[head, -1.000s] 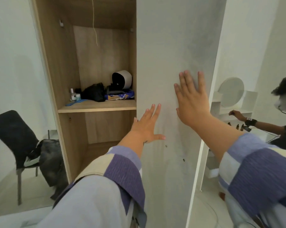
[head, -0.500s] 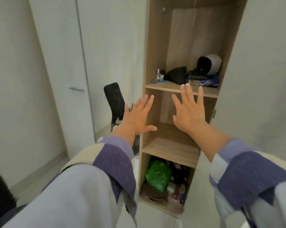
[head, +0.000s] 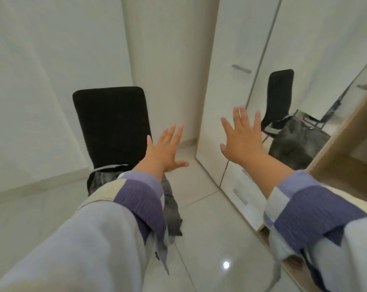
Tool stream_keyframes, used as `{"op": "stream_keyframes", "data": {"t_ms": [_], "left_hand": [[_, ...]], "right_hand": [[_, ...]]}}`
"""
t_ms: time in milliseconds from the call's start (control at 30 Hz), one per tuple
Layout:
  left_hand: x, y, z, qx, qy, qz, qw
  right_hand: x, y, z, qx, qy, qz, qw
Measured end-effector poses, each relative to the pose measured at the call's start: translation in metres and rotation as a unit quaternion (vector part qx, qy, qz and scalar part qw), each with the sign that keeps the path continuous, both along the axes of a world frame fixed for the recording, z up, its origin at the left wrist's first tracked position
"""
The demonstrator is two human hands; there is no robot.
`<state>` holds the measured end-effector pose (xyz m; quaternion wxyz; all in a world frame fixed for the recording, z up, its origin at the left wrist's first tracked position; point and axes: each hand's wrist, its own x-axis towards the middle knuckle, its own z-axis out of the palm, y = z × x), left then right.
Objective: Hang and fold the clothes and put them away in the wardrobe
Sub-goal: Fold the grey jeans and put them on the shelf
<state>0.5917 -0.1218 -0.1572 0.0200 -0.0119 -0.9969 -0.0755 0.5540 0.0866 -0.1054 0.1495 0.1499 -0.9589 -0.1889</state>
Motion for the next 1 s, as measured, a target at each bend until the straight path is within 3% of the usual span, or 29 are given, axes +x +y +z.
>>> {"op": "stream_keyframes", "data": {"t_ms": [567, 800, 1000], "left_hand": [[0.030, -0.265, -0.140, 0.082, -0.129, 0.259, 0.954], [0.051, -0.300, -0.218, 0.153, -0.205, 0.375, 0.891], [0.060, -0.297, -0.292, 0.237, -0.245, 0.482, 0.808]], "right_hand": [[-0.075, -0.284, -0.157, 0.065, -0.213, 0.184, 0.958], [-0.097, -0.376, -0.230, 0.110, -0.296, 0.282, 0.906], [-0.124, -0.442, -0.313, 0.158, -0.365, 0.344, 0.851]]}}
